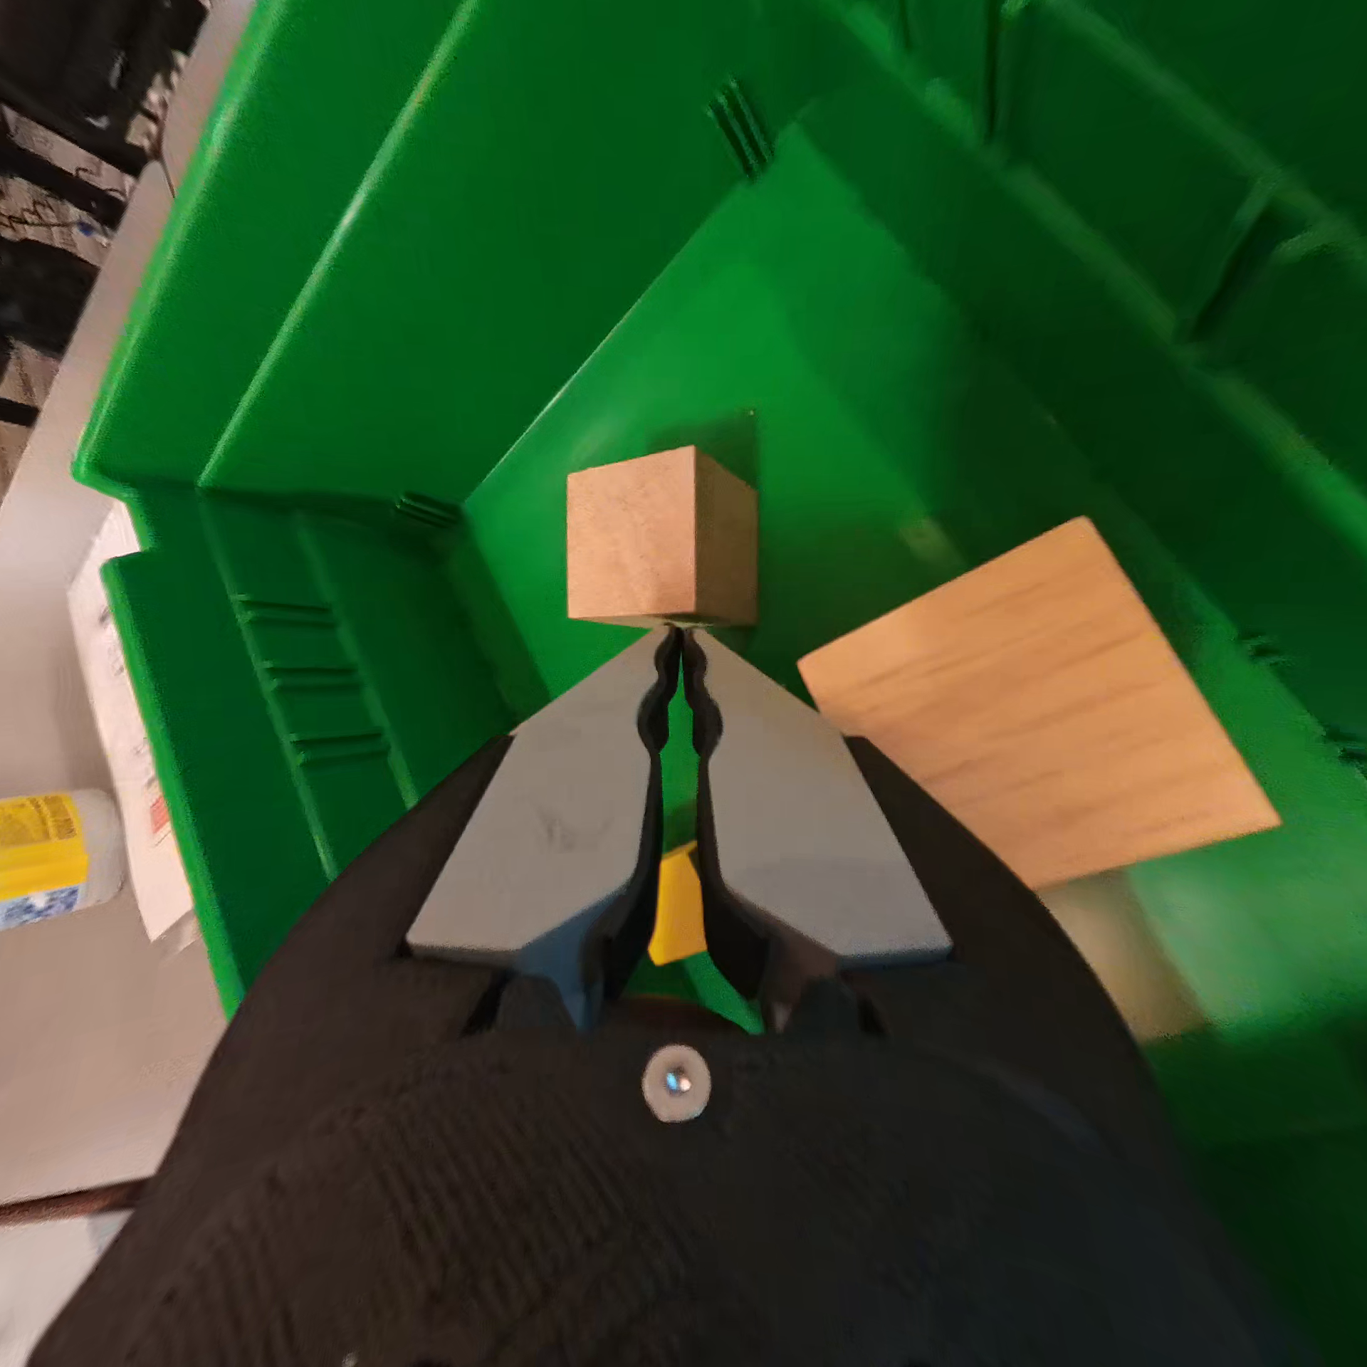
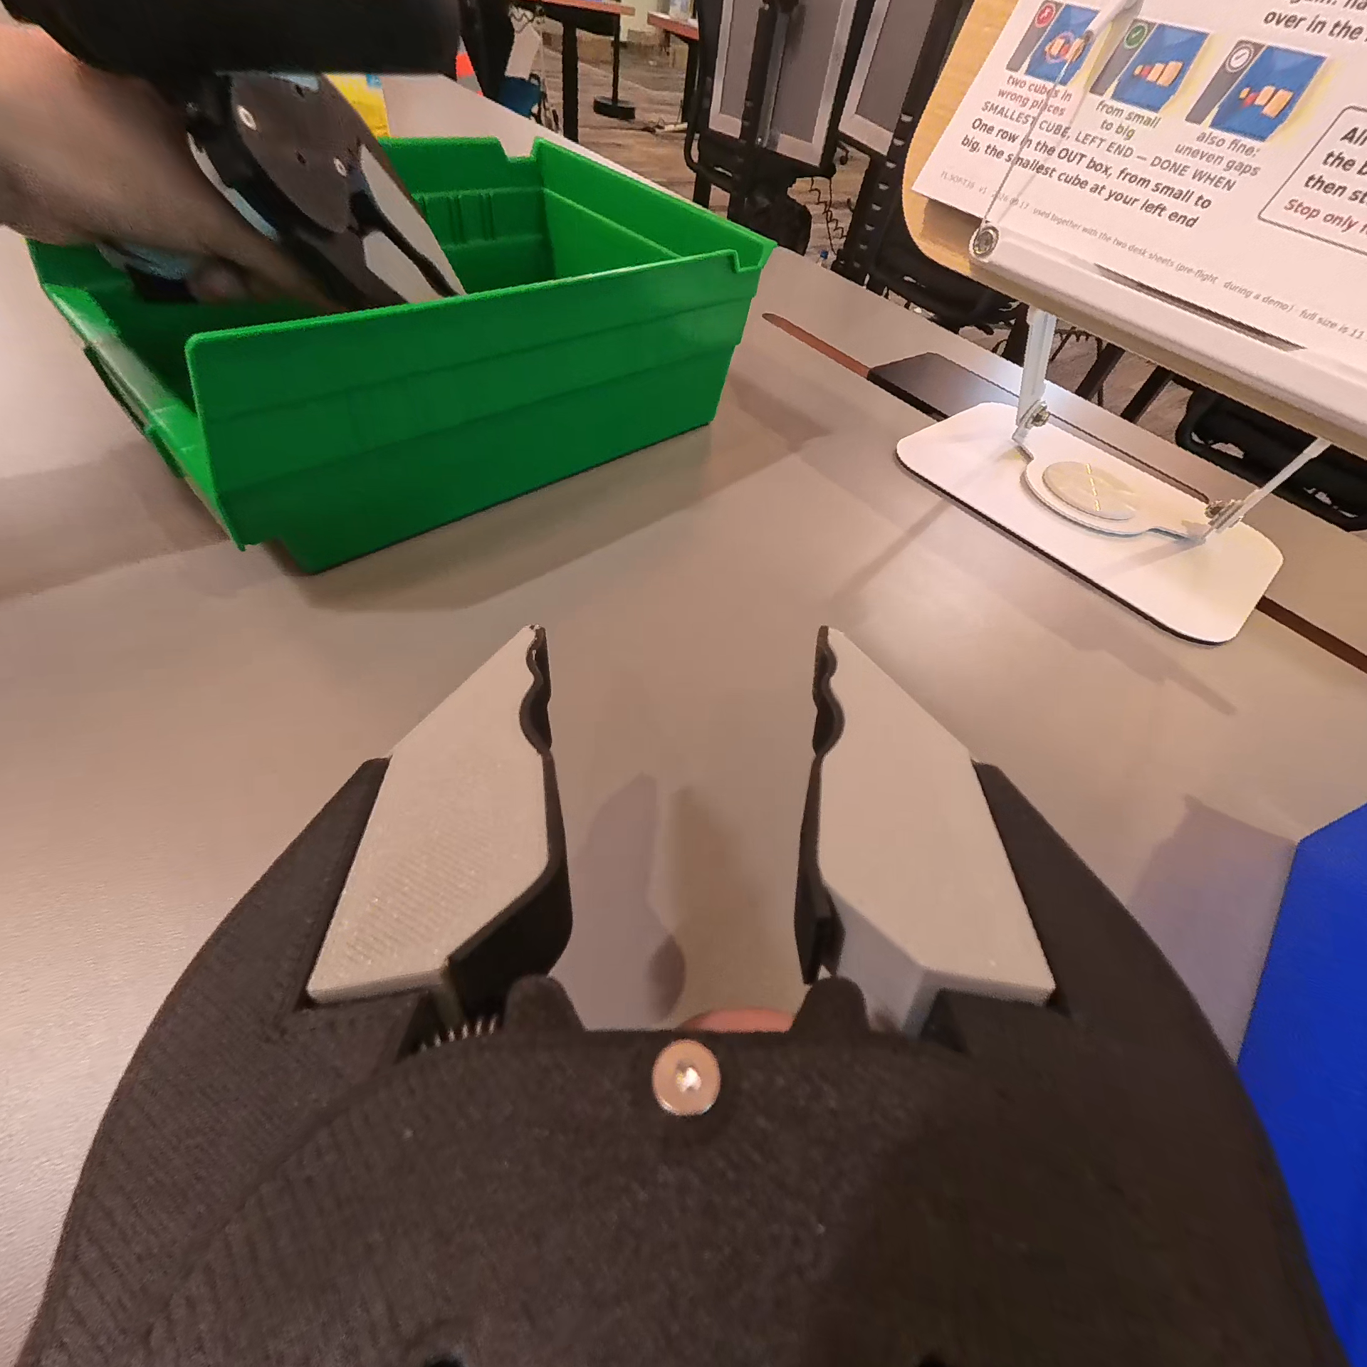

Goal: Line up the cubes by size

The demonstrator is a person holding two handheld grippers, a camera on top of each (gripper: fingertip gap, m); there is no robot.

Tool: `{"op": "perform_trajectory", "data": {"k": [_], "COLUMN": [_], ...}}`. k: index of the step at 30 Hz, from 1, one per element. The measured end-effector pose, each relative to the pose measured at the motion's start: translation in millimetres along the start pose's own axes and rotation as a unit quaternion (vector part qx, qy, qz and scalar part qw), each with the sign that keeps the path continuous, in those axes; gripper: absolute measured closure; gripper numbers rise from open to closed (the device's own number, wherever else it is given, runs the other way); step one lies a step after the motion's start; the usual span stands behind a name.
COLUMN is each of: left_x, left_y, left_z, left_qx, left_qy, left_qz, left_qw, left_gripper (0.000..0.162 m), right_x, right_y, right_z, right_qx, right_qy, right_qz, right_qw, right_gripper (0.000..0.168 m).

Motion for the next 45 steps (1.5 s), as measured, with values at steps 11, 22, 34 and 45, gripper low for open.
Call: {"op": "perform_trajectory", "data": {"k": [11,22,34,45], "left_x": [-55,-45,-59,34], "left_y": [19,43,16,30], "left_z": [23,72,-25,-9], "left_qx": [-0.060,-0.219,0.012,-0.052], "left_qy": [-0.073,-0.144,-0.102,-0.001], "left_qz": [-0.155,-0.150,-0.228,0.050], "left_qw": [0.983,0.953,0.968,0.997], "left_gripper": [0.162,0.149,0.162,0.162], "right_x": [0,-2,2,3], "right_y": [0,-1,2,2], "right_z": [-2,-1,-5,-5], "right_qx": [0.003,0.006,0.010,0.017], "right_qy": [0.001,-0.006,0.001,-0.008], "right_qz": [-0.001,-0.004,0.004,0.005], "right_qw": [1.000,1.000,1.000,1.000], "right_gripper": [0.098,0.099,0.099,0.099]}}
Point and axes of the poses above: each gripper's, where its closed fingertips meet, y back along the fingers, x out of its top, z = x × y across the jaws, the point moved 2 cm from there along y, back along the fingers, and after that the axes turned 9 degrees about -x, right-handed, at the moved point
